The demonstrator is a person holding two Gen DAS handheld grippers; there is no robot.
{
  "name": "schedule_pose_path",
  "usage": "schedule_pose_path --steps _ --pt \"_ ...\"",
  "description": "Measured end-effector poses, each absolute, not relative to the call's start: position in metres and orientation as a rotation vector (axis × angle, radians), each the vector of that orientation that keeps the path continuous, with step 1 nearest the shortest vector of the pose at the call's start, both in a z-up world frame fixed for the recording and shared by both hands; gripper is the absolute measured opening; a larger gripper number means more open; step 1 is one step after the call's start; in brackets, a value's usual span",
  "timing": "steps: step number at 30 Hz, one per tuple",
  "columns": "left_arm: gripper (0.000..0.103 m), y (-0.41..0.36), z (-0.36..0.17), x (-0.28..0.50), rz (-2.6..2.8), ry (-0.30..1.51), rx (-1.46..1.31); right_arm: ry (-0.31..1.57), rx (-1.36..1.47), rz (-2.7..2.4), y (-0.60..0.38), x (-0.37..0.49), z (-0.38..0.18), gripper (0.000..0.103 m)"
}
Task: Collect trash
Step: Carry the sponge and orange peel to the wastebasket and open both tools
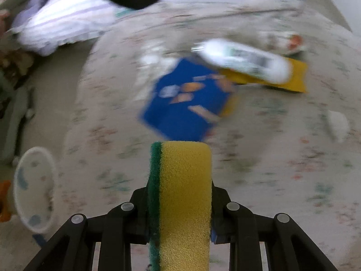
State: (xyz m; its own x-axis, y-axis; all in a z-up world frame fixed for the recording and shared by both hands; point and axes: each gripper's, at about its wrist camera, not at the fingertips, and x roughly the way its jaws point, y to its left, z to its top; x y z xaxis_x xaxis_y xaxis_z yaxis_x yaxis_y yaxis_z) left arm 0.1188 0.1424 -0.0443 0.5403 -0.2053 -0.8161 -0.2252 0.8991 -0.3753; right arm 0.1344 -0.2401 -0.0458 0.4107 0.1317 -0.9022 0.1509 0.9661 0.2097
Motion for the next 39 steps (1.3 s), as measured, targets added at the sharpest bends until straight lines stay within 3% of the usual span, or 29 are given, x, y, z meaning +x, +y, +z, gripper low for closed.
schedule_pose_path --steps 2,4,6,8,21,35,36,37,39 --pt "0.016 0.149 -0.048 0.120 0.042 1.004 -0.457 1.152 0.272 0.030 -0.219 0.137 -0.048 0.031" --pt "0.028 0.155 -0.053 0.121 0.085 1.028 -0.432 1.155 0.268 0.064 -0.201 0.138 -0.050 0.031" --pt "0.073 0.162 -0.058 0.120 0.142 1.060 -0.407 1.155 0.263 0.106 -0.181 0.141 -0.052 0.031" --pt "0.081 0.166 -0.059 0.115 0.190 1.062 -0.364 1.156 0.260 0.145 -0.165 0.143 -0.053 0.031" --pt "0.094 0.195 -0.053 0.080 0.236 1.071 -0.218 1.160 0.235 0.314 -0.084 0.154 -0.064 0.032" --pt "0.096 0.211 -0.051 0.070 0.232 1.078 -0.241 1.129 0.237 0.434 -0.015 0.171 -0.075 0.033" --pt "0.096 0.212 -0.051 0.070 0.232 1.078 -0.240 1.123 0.235 0.444 -0.012 0.171 -0.075 0.039" --pt "0.096 0.212 -0.051 0.070 0.232 1.078 -0.241 1.116 0.234 0.459 -0.008 0.171 -0.074 0.057" --pt "0.096 0.212 -0.051 0.069 0.229 1.081 -0.241 1.096 0.235 0.466 -0.002 0.170 -0.071 0.074"
